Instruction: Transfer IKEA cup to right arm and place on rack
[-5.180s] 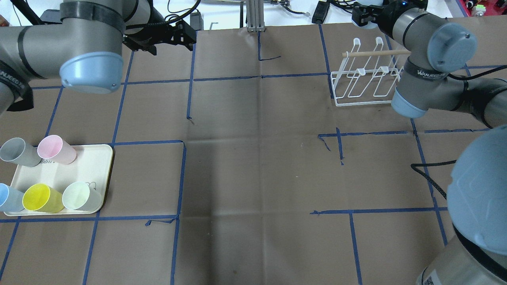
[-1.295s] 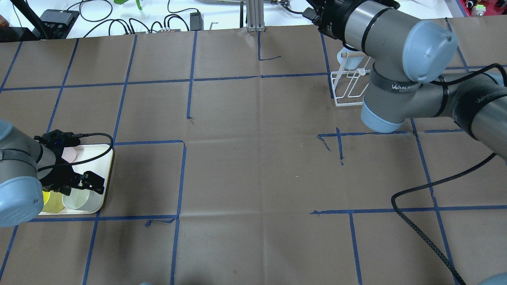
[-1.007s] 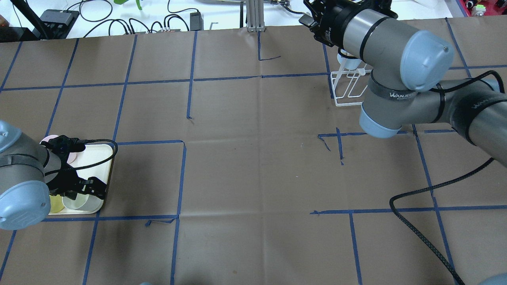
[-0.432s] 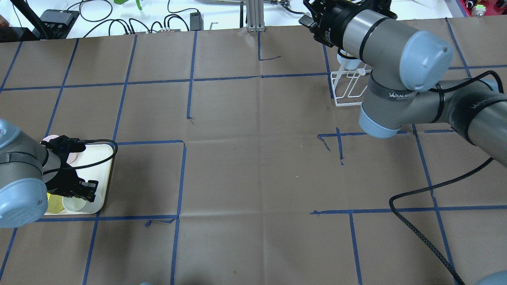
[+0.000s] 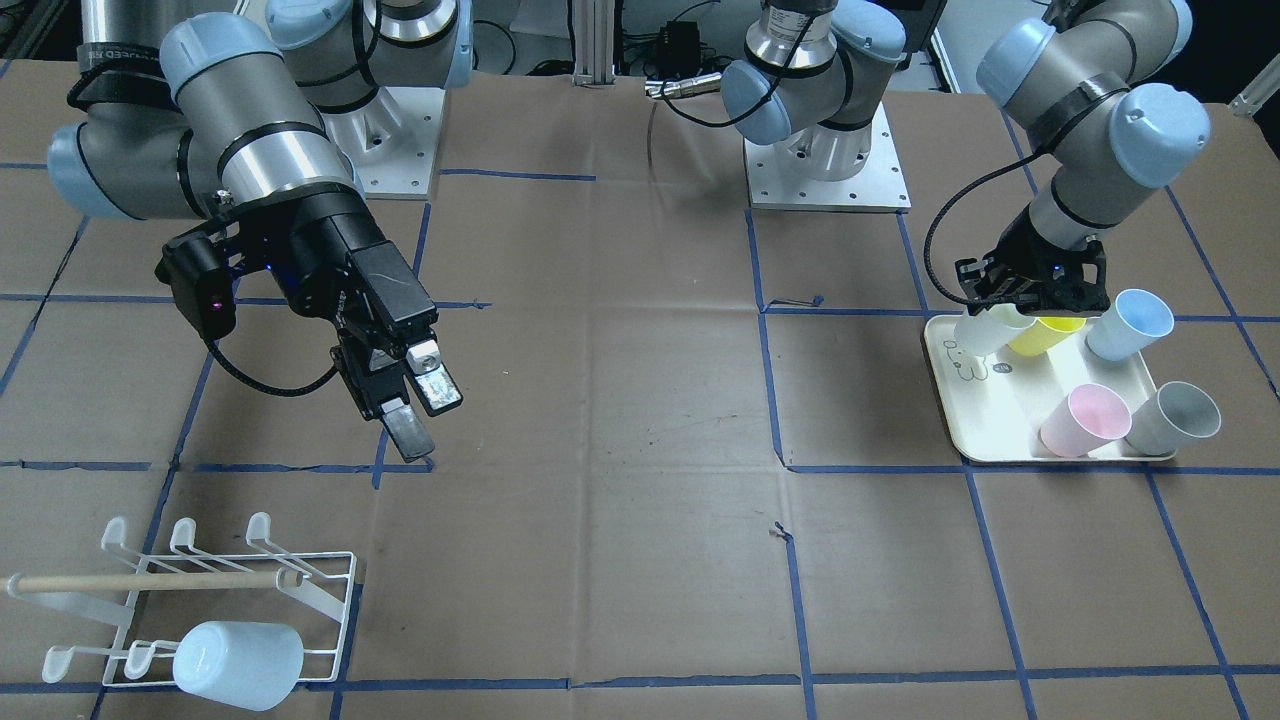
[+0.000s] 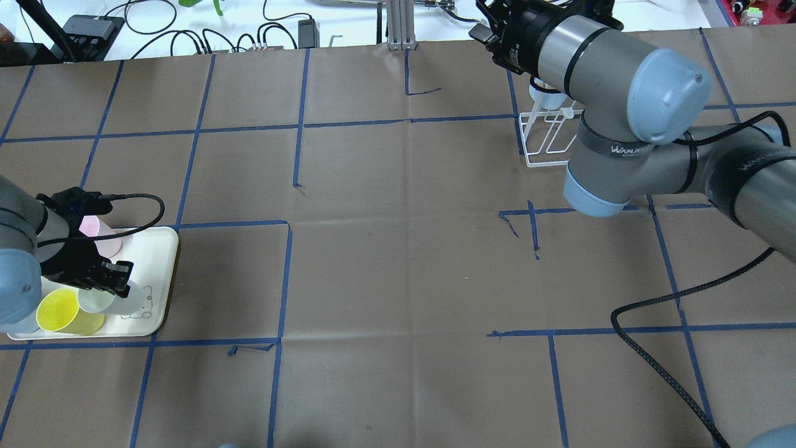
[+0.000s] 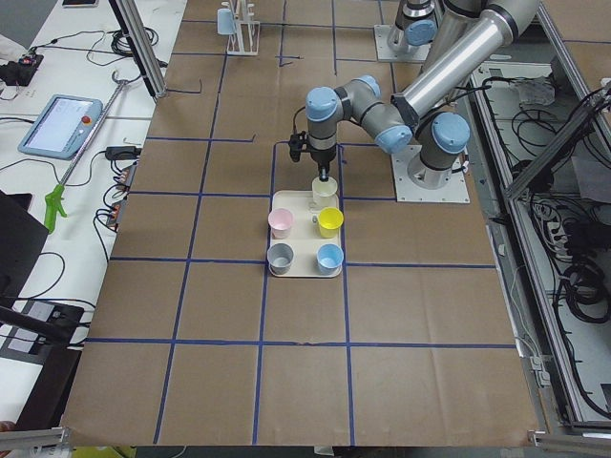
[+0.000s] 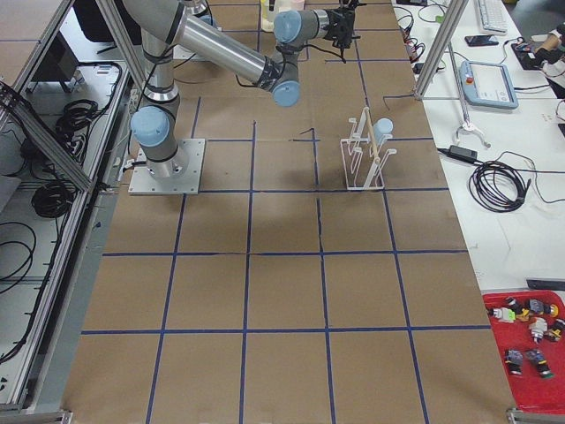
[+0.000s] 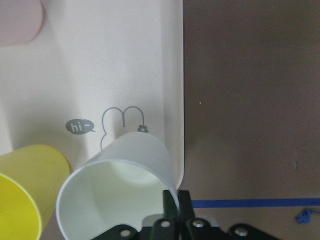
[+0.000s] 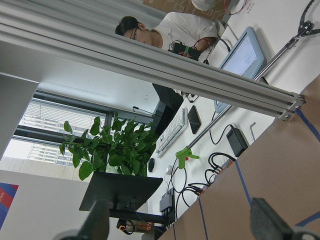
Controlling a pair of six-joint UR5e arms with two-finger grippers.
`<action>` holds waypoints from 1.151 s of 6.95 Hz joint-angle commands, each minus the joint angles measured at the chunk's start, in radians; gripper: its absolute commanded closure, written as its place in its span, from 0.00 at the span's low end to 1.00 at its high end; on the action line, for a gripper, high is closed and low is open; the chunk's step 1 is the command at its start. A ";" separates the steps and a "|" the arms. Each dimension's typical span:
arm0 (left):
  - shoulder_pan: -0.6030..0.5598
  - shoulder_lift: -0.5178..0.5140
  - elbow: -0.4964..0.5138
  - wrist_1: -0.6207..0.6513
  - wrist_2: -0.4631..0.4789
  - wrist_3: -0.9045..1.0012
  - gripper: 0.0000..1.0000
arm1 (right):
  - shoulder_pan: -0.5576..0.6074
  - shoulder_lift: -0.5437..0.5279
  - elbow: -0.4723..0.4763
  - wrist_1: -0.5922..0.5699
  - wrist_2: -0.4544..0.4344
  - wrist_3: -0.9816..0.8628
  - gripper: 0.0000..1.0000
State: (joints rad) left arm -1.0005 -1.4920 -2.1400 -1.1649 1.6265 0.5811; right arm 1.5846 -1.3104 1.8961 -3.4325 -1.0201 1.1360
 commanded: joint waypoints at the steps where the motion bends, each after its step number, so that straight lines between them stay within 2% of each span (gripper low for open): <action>1: -0.009 -0.002 0.217 -0.218 -0.002 -0.004 1.00 | 0.000 -0.003 0.001 -0.001 0.000 0.001 0.00; 3: -0.029 -0.049 0.482 -0.417 -0.011 -0.006 1.00 | 0.000 -0.003 0.001 -0.001 0.000 0.001 0.00; 4: -0.052 -0.101 0.577 -0.436 -0.013 -0.006 1.00 | 0.000 -0.001 0.001 -0.001 0.000 0.001 0.00; 5: -0.081 -0.153 0.630 -0.437 -0.019 -0.007 1.00 | 0.000 0.000 0.001 -0.001 0.000 0.001 0.00; 6: -0.092 -0.175 0.646 -0.415 -0.105 -0.004 1.00 | 0.000 0.002 0.001 -0.001 0.000 0.001 0.00; 8: -0.110 -0.209 0.617 -0.200 -0.370 -0.001 1.00 | 0.000 0.003 0.001 -0.001 0.000 0.001 0.00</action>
State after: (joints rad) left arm -1.0963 -1.6771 -1.5104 -1.4837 1.4085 0.5779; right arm 1.5853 -1.3082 1.8975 -3.4330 -1.0201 1.1367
